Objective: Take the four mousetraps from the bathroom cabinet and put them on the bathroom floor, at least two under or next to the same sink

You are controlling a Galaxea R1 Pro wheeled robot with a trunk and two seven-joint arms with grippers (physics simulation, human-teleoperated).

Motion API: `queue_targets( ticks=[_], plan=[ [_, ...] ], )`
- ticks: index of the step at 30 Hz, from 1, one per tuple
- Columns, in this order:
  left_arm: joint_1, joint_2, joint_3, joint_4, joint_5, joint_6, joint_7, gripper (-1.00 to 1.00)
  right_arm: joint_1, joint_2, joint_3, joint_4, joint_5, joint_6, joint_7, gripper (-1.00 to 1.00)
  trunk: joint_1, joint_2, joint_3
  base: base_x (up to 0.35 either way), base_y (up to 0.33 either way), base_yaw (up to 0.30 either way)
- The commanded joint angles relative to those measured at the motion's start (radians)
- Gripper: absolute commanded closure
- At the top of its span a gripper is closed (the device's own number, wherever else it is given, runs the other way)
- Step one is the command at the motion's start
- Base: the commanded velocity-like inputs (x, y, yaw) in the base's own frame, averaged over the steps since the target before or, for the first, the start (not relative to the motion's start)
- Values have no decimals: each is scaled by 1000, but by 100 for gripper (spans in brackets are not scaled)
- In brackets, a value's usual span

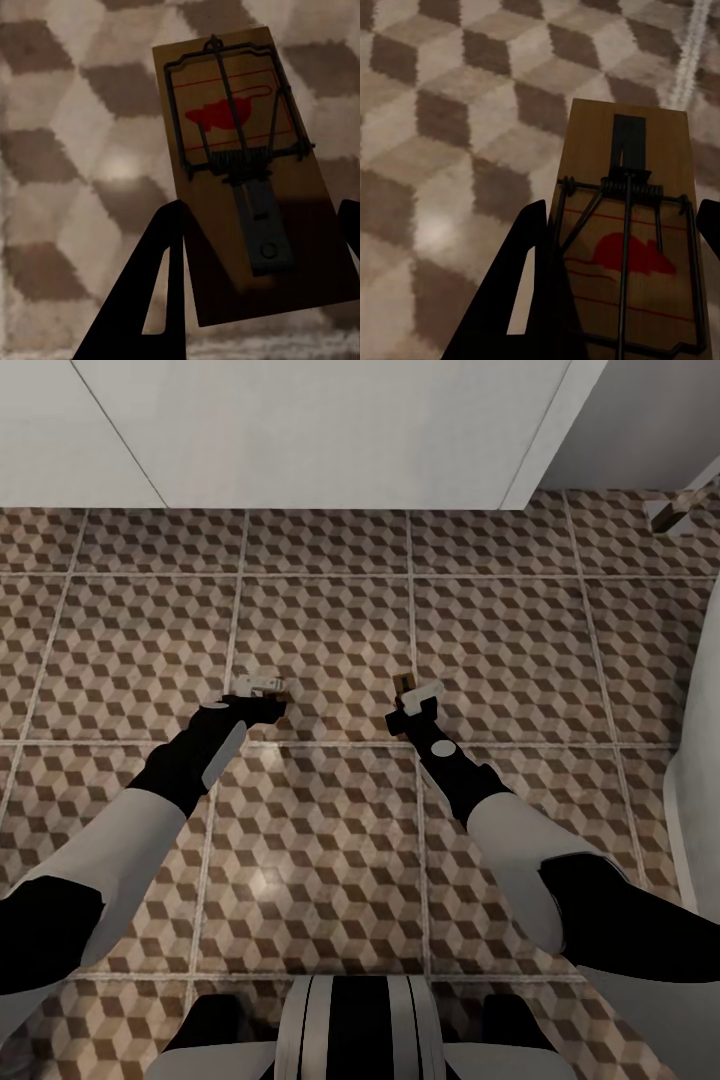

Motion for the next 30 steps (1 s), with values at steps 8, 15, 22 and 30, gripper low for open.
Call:
queue_targets(
  ticks=[8, 15, 22, 30],
  plan=[
    [10, 1, -7, 4, 9, 4, 9, 100, 0, 0, -1, 23, 7, -6, -1, 100, 0, 0, 0, 40, 0, 0],
    [11, 2, -7, 3, 8, 4, 8, 100, 0, 0, -1, 26, 7, -7, -1, 100, 0, 0, 0, 289, 0, 0],
    [11, 2, -7, 0, 8, 4, 8, 100, 0, 0, -1, 27, 7, -7, 0, 100, 0, 0, 0, 323, 0, 0],
    [11, 2, -8, 2, 9, 4, 8, 100, -1, 0, -1, 67, 9, -6, -1, 100, 0, 0, 0, 137, 0, 0]
  ],
)
